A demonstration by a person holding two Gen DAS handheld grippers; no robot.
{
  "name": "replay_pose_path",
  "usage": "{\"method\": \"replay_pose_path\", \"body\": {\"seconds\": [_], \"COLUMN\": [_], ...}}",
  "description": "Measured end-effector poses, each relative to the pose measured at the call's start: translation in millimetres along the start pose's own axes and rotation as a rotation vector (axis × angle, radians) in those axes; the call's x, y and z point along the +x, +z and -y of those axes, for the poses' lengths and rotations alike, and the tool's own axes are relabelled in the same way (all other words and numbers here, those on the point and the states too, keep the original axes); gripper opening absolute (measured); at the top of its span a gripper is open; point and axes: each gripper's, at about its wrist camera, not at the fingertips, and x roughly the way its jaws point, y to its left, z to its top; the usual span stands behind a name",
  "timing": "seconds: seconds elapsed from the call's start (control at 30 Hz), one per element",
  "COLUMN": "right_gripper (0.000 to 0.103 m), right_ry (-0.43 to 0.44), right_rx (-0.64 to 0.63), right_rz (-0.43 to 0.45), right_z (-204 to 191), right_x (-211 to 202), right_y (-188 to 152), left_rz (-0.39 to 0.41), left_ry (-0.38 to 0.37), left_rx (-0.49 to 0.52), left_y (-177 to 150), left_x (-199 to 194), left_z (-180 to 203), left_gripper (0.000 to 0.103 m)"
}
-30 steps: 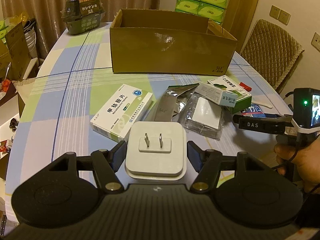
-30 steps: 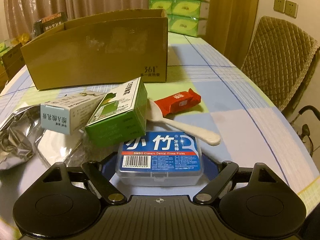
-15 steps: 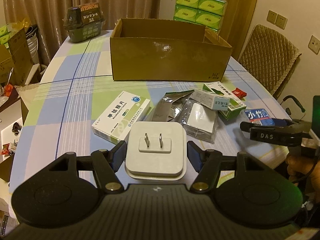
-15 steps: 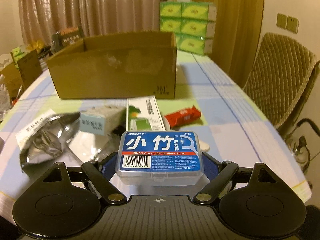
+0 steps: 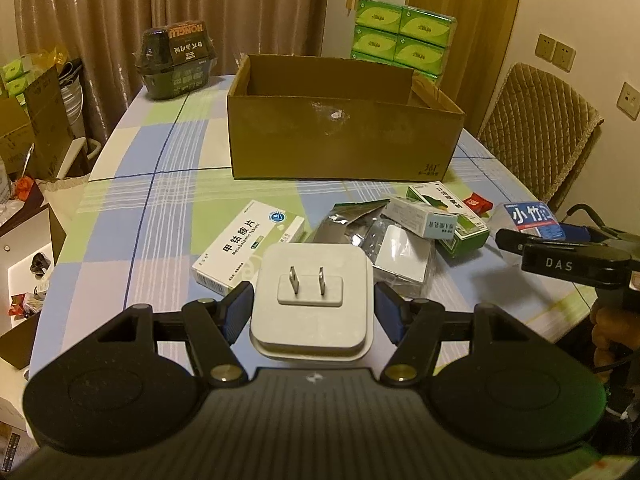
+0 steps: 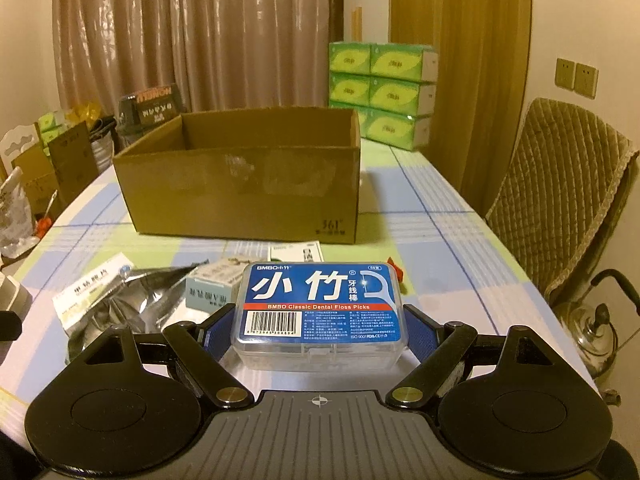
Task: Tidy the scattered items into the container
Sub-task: 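Carry the plug and floss box with both tools over the cardboard box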
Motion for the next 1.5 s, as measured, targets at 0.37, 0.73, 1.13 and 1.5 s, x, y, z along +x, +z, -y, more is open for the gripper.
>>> {"method": "replay_pose_path", "body": {"seconds": [0.37, 0.73, 1.13, 1.5], "right_gripper": [0.083, 0.083, 0.083, 0.083], "right_ry": [-0.001, 0.012, 0.065, 0.077], "right_rx": [0.005, -0.022, -0.056, -0.057], "right_rz": [0.022, 0.108, 0.189, 0.103], "right_z": [5, 6, -13, -8], "right_x": [0, 19, 89, 159], "right_y": [5, 58, 158, 172], "left_rz": [0.008, 0.029, 0.136, 0.142], "left_ry": [-0.008, -0.012, -0.004, 0.005], "left_rx": [0.0, 0.007, 0.019, 0.031], "left_y": [7, 42, 152, 218], "left_x": [2, 21, 69, 155], "left_z": [2, -3, -13, -11], "left_gripper": [0.061, 0.061, 0.061, 0.061]}}
